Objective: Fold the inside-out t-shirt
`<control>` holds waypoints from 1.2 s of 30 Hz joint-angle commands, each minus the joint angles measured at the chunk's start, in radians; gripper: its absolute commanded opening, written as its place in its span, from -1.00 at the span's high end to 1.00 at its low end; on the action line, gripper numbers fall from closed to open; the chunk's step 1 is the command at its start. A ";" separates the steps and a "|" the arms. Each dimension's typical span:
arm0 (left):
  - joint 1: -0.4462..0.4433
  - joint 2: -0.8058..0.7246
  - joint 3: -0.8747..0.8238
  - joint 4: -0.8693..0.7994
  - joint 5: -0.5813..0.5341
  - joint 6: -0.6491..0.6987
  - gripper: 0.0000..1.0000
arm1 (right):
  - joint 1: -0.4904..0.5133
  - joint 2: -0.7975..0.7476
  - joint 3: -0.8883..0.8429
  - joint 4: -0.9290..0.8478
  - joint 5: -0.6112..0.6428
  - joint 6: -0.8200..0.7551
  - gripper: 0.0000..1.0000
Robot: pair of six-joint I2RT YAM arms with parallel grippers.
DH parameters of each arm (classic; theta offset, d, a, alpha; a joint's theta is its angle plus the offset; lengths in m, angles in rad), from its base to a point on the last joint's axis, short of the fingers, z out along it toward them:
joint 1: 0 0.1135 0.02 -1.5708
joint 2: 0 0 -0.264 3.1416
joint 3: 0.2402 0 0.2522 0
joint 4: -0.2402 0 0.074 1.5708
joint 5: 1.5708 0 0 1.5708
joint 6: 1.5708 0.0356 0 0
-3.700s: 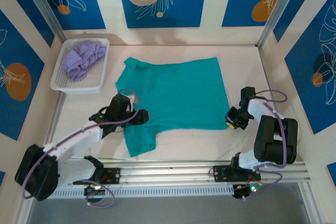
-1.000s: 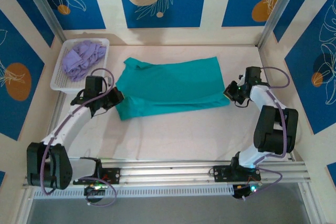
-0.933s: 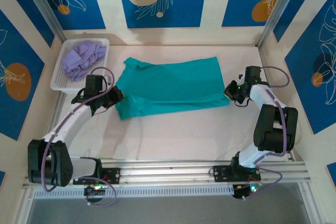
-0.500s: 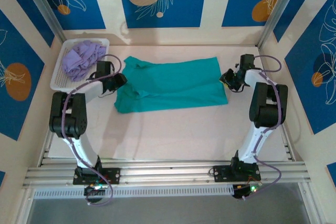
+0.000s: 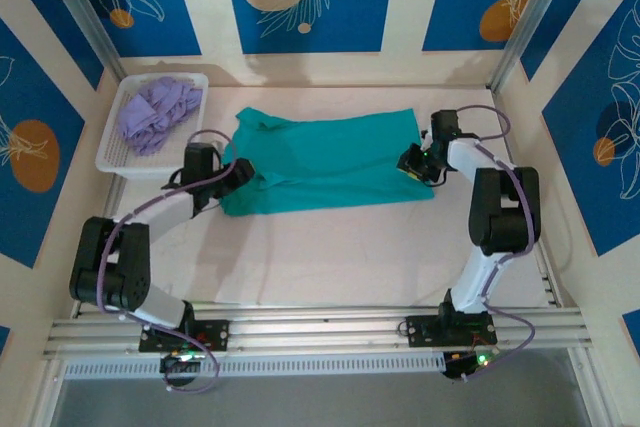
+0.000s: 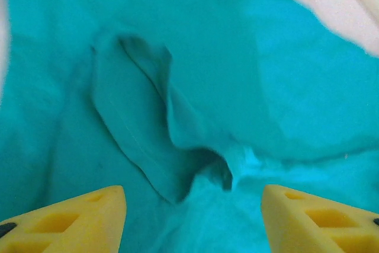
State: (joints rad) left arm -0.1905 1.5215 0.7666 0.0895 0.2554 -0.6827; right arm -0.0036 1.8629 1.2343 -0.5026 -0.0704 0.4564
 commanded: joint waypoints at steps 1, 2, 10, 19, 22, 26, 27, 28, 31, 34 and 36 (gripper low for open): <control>-0.020 0.062 0.000 0.005 0.083 0.053 -0.23 | -0.012 0.058 0.057 -0.122 0.083 -0.074 0.34; -0.021 0.077 -0.001 0.004 0.096 0.063 -0.23 | -0.012 0.070 0.063 -0.145 0.098 -0.087 0.35; -0.020 0.109 -0.066 -0.025 0.092 0.093 -0.23 | -0.012 0.027 -0.035 -0.242 0.183 -0.082 0.39; -0.041 -0.115 -0.220 -0.037 0.202 0.054 -0.27 | 0.061 -0.322 -0.255 -0.181 0.297 -0.070 0.39; -0.034 -0.203 -0.231 -0.054 0.133 0.054 -0.33 | 0.267 -0.437 -0.288 -0.029 0.351 -0.200 0.23; 0.013 -0.221 -0.254 -0.030 0.110 0.011 -0.32 | 0.510 -0.399 -0.269 0.214 0.276 -0.309 0.04; 0.023 -0.215 -0.261 -0.019 0.118 -0.003 -0.30 | 0.554 -0.369 -0.249 0.252 0.266 -0.326 0.00; 0.031 -0.207 -0.270 -0.005 0.123 -0.013 -0.26 | 0.604 -0.328 -0.218 0.287 0.261 -0.344 -0.06; 0.041 -0.176 -0.286 0.020 0.124 -0.010 -0.16 | 0.715 -0.193 -0.119 0.356 0.234 -0.387 -0.17; 0.050 -0.134 -0.303 0.048 0.129 -0.004 0.00 | 0.787 -0.053 -0.010 0.376 0.219 -0.416 -0.27; 0.056 -0.117 -0.319 0.075 0.139 -0.008 0.10 | 0.820 0.035 0.070 0.360 0.222 -0.431 -0.33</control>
State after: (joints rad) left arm -0.1505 1.3827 0.4706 0.1177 0.3820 -0.6838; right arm 0.7830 1.8248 1.2266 -0.1856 0.1761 0.0872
